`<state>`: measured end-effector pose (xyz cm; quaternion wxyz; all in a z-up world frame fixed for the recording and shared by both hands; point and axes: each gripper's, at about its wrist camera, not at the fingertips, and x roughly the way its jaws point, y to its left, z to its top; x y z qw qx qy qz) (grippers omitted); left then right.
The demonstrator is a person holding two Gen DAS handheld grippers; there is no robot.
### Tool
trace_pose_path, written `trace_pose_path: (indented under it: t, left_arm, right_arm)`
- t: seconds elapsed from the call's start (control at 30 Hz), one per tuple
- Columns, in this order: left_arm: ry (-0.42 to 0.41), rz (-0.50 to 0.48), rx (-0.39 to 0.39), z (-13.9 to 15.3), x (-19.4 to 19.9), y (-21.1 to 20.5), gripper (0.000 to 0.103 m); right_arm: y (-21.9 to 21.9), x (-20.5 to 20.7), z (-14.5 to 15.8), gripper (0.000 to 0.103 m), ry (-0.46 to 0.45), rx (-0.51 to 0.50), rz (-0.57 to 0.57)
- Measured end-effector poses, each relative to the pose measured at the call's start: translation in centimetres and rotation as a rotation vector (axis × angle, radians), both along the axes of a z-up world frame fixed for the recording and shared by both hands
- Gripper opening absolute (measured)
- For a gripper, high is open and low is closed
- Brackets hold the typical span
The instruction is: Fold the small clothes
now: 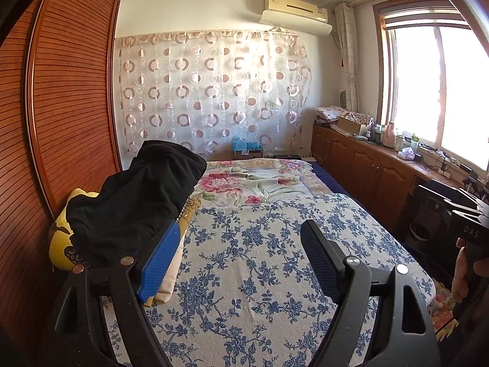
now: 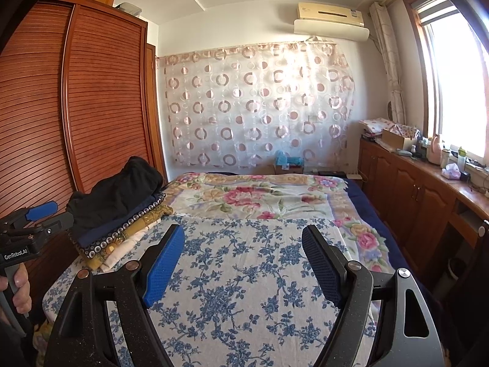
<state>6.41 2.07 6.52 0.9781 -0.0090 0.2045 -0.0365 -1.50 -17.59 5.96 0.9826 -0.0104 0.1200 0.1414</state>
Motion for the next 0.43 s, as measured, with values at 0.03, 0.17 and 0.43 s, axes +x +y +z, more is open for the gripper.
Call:
trace_pose_path:
  t: [0.03, 0.17, 0.43]
  left_arm:
    - [0.000, 0.000, 0.000, 0.00, 0.00, 0.00, 0.082]
    - [0.000, -0.001, 0.001, 0.03, -0.02, 0.02, 0.081]
    - [-0.001, 0.001, 0.001, 0.02, -0.13, -0.14, 0.082]
  right_arm:
    - [-0.02, -0.04, -0.06, 0.081, 0.000, 0.000, 0.001]
    - [0.01, -0.07, -0.14, 0.081, -0.002, 0.000, -0.001]
    - [0.03, 0.05, -0.09, 0.081, -0.005, 0.003, -0.007]
